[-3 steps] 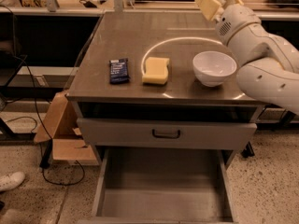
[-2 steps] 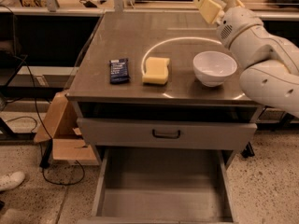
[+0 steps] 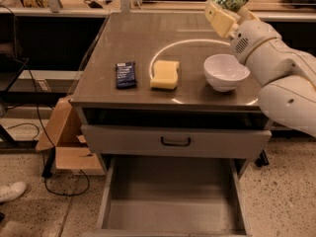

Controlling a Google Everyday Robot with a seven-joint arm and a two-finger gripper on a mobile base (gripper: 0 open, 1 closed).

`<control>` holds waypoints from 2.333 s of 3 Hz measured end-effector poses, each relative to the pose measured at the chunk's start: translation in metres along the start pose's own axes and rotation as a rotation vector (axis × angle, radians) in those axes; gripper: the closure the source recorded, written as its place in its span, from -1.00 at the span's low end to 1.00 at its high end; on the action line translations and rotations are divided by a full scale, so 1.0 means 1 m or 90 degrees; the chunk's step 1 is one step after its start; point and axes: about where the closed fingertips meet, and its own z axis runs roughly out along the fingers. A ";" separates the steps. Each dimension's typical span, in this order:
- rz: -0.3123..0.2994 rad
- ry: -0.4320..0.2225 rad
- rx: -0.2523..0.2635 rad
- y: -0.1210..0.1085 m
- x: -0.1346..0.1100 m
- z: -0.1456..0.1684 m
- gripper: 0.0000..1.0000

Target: Pick green can from middle drawer and place on counter

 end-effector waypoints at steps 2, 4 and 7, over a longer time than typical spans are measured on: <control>-0.008 0.005 -0.008 0.005 0.002 0.000 1.00; -0.038 0.053 -0.100 0.039 0.031 0.014 1.00; -0.038 0.110 -0.170 0.061 0.054 0.002 1.00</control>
Offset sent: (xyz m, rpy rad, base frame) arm 0.0010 0.0097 -0.0016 -0.0410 -0.0086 0.0224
